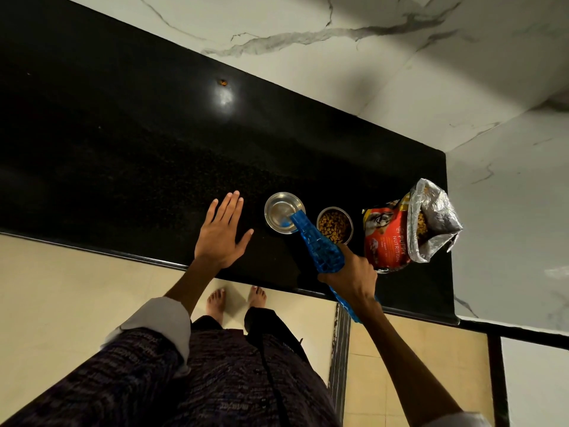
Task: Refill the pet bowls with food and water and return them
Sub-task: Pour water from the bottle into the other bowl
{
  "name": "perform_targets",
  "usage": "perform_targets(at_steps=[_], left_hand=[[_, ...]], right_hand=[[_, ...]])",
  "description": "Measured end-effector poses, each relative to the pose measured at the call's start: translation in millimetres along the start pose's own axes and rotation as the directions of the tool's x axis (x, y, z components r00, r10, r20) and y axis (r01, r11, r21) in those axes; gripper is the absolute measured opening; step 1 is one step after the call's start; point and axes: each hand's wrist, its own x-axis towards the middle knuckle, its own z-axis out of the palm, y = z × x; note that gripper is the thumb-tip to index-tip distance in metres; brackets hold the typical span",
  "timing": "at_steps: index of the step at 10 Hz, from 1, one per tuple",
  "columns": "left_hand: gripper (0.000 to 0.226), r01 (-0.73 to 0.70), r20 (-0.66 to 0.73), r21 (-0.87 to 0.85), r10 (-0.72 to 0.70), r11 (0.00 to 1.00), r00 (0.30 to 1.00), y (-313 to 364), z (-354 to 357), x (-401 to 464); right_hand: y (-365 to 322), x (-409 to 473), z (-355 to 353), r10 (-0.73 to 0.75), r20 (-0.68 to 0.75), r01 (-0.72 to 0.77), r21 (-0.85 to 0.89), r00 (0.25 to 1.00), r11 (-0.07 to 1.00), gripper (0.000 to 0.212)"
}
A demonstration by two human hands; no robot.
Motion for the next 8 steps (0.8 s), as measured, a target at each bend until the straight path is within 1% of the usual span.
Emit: perform_targets(at_steps=[5,8], left_hand=[[0.080,-0.004,-0.003,-0.008,0.004,1.000,1.000,-0.2,-1.3,-0.4],[0.079,-0.004,-0.002,0.000,0.004,1.000,1.000,-0.4,-1.2,-0.2]], right_hand=[[-0.5,-0.4,0.1,-0.004,0.005,0.004,-0.005,1.000,1.000,0.088],[-2.2,-0.5,-0.7,-0.006,-0.002,0.006,0.006,1.000,1.000,0.085]])
